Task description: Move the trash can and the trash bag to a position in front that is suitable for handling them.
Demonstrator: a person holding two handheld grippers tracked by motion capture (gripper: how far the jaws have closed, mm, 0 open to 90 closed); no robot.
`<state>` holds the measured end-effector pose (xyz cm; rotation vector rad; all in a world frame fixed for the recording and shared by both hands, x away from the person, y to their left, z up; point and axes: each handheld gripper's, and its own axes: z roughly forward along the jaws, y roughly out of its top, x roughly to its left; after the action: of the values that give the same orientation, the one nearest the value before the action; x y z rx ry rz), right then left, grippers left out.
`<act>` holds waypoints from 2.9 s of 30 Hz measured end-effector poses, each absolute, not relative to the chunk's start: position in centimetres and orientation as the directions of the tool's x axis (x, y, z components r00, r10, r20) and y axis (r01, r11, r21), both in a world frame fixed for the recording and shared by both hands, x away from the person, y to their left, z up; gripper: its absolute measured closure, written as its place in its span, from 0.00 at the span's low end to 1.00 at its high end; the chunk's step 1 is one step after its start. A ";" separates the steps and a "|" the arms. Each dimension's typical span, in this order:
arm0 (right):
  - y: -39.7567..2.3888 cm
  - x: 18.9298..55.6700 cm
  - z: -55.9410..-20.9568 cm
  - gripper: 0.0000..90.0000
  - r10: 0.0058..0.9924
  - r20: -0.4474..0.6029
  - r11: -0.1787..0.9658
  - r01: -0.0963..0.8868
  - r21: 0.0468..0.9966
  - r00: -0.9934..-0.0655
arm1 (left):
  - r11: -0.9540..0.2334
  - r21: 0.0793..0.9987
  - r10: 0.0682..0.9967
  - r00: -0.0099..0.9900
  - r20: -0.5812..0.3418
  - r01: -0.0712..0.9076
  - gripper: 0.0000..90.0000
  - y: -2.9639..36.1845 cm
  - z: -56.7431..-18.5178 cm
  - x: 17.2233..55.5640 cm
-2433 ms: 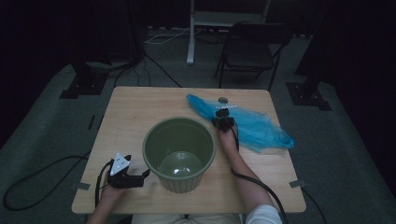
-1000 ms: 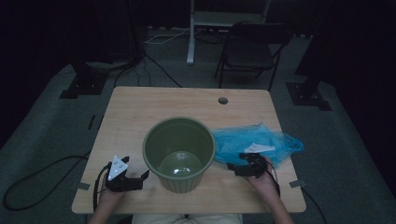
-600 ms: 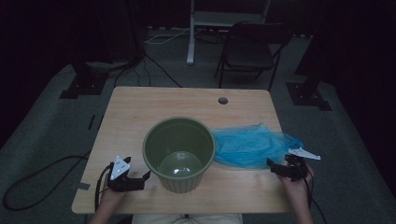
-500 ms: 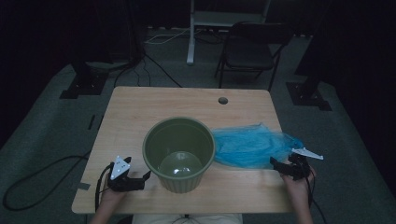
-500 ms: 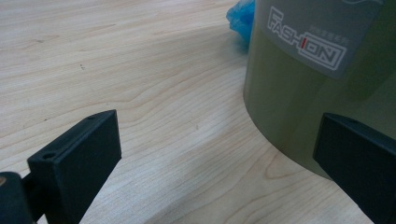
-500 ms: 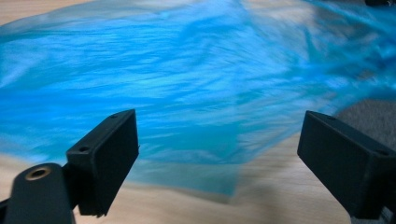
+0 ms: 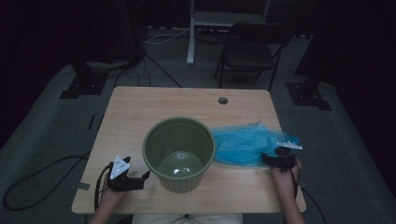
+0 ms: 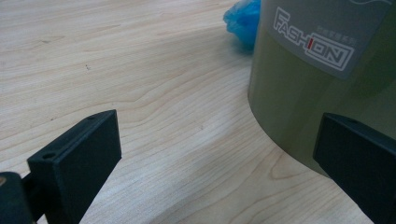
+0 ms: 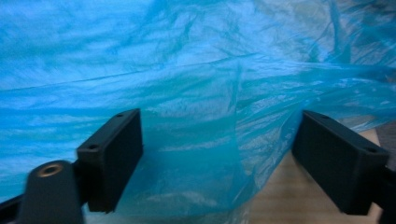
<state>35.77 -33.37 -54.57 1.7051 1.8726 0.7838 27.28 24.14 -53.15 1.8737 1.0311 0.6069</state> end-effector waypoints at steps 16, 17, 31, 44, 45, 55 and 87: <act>-29.7 44.8 -51.2 0.94 0.985 0.002 0.118 0.676 0.727 -0.174 | -0.258 0.876 0.845 0.534 0.001 0.407 0.02 24.3 -53.1 27.3; -29.7 45.5 -50.7 0.78 0.986 0.014 0.101 0.661 0.744 -0.166 | -0.258 0.876 0.845 0.535 0.000 0.407 0.02 24.4 -53.1 27.3; -27.2 45.2 -47.9 0.30 0.947 0.143 0.068 0.614 0.786 -0.288 | -0.253 0.880 0.848 0.530 0.002 0.403 0.02 24.6 -53.0 27.1; -15.7 39.3 -50.8 0.23 0.738 0.119 0.350 0.527 0.775 -0.665 | -0.257 0.875 0.845 0.535 -0.002 0.410 0.02 24.6 -53.2 27.1; -15.3 39.4 -51.2 0.23 0.733 0.102 0.372 0.521 0.768 -0.673 | -0.256 0.876 0.846 0.534 -0.002 0.410 0.02 24.6 -53.2 27.1; -13.2 41.2 -53.8 0.32 0.745 -0.008 0.484 0.533 0.694 -0.667 | -0.257 0.875 0.847 0.532 -0.002 0.411 0.02 24.7 -53.2 27.2; -27.4 35.1 -53.8 0.99 0.706 0.125 0.450 0.577 0.682 -0.698 | -0.255 0.876 0.848 0.529 0.000 0.410 0.02 24.6 -53.1 27.1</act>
<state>35.07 -27.38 -53.85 1.1265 2.5193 1.0804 27.15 24.55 -53.08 1.8659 1.0356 0.6111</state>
